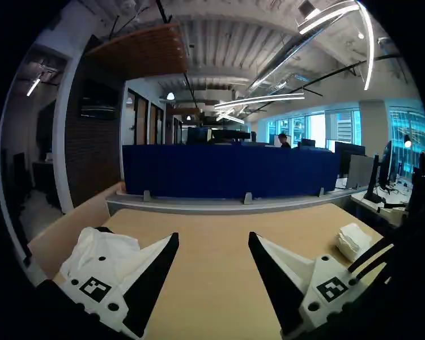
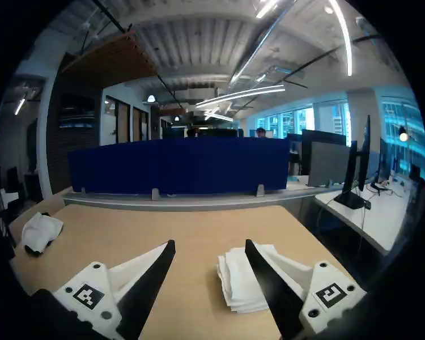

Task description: Fold towel

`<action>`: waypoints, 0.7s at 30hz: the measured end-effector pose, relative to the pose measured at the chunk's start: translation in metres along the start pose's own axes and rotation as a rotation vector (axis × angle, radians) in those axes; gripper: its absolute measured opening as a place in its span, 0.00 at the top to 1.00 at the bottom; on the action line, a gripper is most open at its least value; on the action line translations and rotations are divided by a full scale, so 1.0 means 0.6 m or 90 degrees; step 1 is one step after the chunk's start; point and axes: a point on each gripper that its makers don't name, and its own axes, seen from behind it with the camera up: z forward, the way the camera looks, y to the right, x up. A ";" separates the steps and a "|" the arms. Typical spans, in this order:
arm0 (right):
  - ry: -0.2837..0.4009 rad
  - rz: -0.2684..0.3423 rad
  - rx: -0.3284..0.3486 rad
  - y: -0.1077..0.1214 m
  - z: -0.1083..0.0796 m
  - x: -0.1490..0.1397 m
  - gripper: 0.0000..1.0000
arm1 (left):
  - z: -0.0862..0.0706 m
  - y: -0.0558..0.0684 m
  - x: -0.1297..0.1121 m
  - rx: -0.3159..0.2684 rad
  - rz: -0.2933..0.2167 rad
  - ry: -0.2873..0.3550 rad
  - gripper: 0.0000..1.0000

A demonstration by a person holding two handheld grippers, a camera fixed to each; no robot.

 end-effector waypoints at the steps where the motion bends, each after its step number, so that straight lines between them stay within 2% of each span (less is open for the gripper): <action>1: 0.000 -0.003 0.001 -0.003 -0.001 0.000 0.04 | 0.003 -0.002 0.005 0.002 0.002 0.007 0.09; 11: -0.008 -0.015 0.005 -0.026 0.006 0.006 0.04 | 0.030 0.001 0.015 -0.009 0.015 0.037 0.09; 21: -0.015 -0.030 0.008 -0.053 0.021 0.017 0.04 | 0.067 -0.022 0.002 0.003 0.036 0.059 0.09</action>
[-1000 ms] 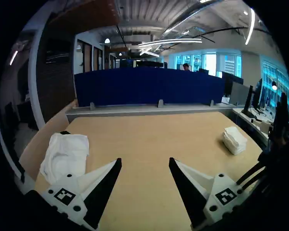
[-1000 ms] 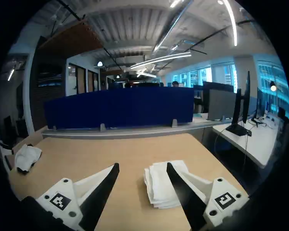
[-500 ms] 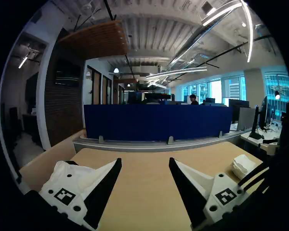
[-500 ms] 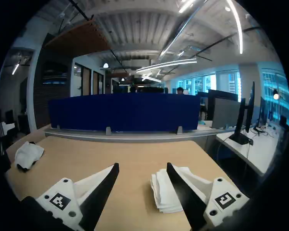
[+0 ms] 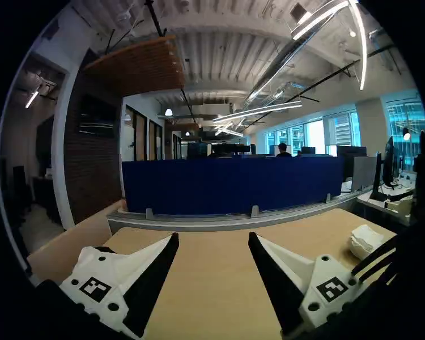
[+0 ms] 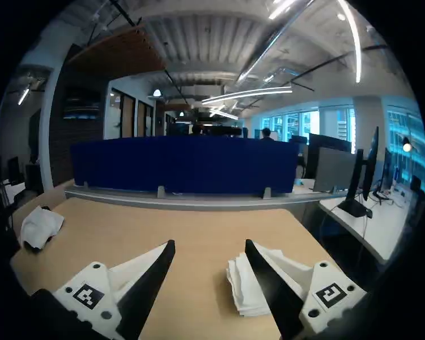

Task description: Fold towel

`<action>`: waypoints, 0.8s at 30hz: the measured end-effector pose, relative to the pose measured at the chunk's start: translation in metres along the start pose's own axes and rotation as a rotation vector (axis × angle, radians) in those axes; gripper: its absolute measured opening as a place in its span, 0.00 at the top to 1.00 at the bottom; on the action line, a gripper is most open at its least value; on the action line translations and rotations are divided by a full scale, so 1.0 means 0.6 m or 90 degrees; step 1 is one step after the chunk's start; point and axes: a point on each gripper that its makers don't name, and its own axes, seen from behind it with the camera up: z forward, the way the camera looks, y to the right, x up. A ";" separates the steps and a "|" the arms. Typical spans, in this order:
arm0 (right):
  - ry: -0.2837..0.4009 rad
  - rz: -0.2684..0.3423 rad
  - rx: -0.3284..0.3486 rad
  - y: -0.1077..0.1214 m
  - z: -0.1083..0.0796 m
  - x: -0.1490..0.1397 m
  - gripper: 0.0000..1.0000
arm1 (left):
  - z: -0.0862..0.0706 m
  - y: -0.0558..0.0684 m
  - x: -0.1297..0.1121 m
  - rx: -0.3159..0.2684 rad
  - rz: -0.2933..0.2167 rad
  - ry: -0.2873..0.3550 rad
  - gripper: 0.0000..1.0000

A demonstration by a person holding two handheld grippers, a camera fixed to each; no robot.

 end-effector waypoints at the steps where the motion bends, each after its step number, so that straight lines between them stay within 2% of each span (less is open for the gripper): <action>1: 0.000 0.000 0.002 -0.004 0.002 0.002 0.04 | 0.003 -0.002 -0.003 0.002 0.006 0.004 0.09; 5: -0.002 0.004 0.004 -0.015 0.013 0.008 0.04 | 0.016 -0.010 -0.020 0.013 0.034 0.021 0.09; 8: -0.005 0.014 -0.001 -0.020 0.022 0.009 0.04 | 0.022 -0.017 -0.039 0.023 0.041 0.028 0.09; 14: -0.010 0.035 -0.009 -0.027 0.037 0.007 0.04 | 0.027 -0.026 -0.071 0.029 0.032 0.049 0.09; 20: 0.007 0.047 -0.021 -0.026 0.045 0.016 0.04 | 0.033 -0.039 -0.122 0.035 0.024 0.064 0.09; 24: 0.016 0.042 -0.024 -0.026 0.047 0.013 0.04 | 0.042 -0.035 -0.158 0.030 0.013 0.070 0.09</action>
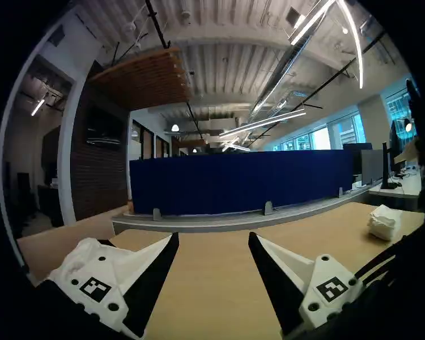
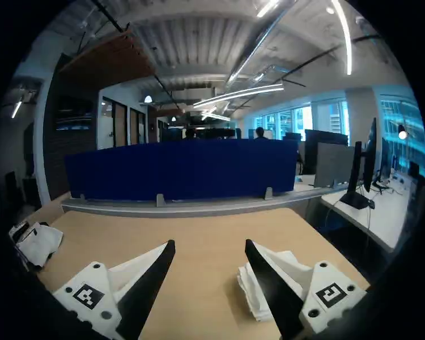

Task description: Fold towel

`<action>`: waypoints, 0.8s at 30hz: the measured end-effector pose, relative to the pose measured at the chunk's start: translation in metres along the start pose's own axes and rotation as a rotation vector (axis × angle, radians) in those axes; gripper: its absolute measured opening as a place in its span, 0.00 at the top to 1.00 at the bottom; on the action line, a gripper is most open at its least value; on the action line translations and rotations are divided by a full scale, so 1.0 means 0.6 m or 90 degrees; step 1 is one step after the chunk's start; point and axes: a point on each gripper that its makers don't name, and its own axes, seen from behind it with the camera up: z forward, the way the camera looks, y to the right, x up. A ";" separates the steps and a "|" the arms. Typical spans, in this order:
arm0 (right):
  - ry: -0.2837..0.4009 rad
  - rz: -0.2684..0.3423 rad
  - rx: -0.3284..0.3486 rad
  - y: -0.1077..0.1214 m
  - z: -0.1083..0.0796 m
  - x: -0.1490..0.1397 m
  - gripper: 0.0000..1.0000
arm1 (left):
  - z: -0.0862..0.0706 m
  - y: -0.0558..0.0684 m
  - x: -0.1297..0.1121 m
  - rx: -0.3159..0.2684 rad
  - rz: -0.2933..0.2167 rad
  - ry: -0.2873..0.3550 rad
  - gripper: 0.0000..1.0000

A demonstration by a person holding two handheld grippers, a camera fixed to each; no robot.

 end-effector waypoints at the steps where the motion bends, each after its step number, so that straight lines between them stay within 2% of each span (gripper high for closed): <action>1: 0.000 -0.002 -0.001 0.000 0.001 -0.003 0.04 | 0.001 0.001 -0.010 -0.001 -0.001 0.000 0.09; 9: -0.007 -0.017 -0.001 -0.005 0.015 -0.036 0.04 | 0.011 -0.002 -0.071 0.005 -0.011 0.004 0.09; 15: -0.008 -0.023 0.011 -0.018 0.031 -0.045 0.04 | 0.018 -0.011 -0.093 0.015 -0.010 0.003 0.09; 24: -0.006 -0.026 0.016 -0.021 0.044 -0.051 0.04 | 0.018 -0.013 -0.119 0.017 0.001 -0.007 0.09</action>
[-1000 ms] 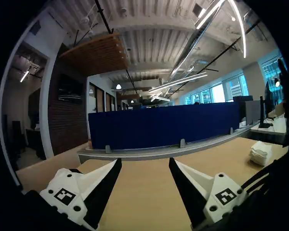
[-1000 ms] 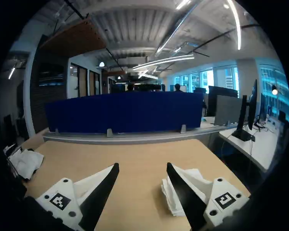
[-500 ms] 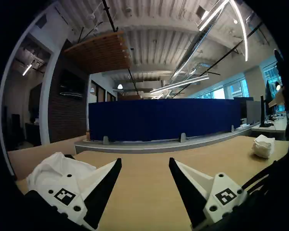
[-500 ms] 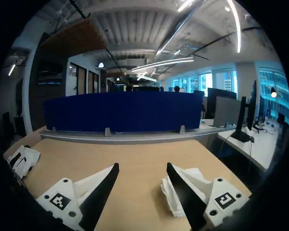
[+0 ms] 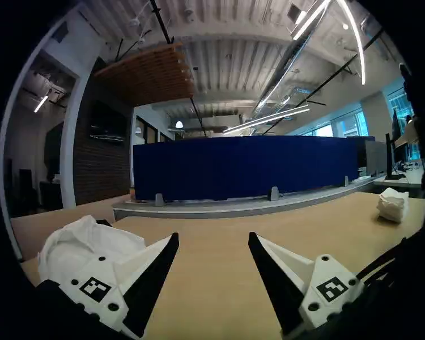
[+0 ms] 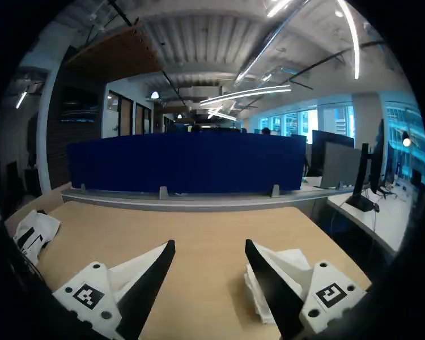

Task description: Fold towel

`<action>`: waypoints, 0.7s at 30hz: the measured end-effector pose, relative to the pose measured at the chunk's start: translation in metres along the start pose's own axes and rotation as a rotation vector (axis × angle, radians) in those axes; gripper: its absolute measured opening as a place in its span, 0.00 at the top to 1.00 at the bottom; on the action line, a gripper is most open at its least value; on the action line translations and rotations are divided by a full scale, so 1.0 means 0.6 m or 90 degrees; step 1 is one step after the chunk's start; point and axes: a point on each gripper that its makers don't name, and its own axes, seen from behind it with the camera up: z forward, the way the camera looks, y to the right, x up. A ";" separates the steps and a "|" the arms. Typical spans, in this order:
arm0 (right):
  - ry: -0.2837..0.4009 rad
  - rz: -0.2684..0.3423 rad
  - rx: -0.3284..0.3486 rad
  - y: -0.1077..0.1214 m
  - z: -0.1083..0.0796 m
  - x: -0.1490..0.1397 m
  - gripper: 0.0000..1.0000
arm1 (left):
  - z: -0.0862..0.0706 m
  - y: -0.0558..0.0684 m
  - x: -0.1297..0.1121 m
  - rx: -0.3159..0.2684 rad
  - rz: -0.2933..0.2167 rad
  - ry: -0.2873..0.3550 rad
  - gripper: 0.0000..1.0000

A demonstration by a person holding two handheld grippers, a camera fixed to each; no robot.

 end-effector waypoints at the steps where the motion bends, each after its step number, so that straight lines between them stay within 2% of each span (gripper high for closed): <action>1: -0.001 0.001 0.000 0.000 0.000 -0.002 0.04 | 0.000 0.000 -0.002 0.000 0.002 0.000 0.09; 6: -0.007 0.003 0.002 0.002 0.002 -0.012 0.04 | -0.001 0.002 -0.014 -0.003 0.005 -0.005 0.10; 11: -0.006 -0.001 0.002 0.007 0.006 -0.012 0.04 | 0.001 0.003 -0.020 -0.004 -0.009 -0.010 0.09; 17: -0.002 -0.001 0.008 0.009 0.007 -0.007 0.04 | 0.002 -0.007 -0.033 0.004 -0.027 -0.023 0.09; 21: 0.003 0.001 0.009 0.014 0.002 -0.001 0.04 | 0.004 -0.006 -0.032 0.000 -0.028 -0.026 0.09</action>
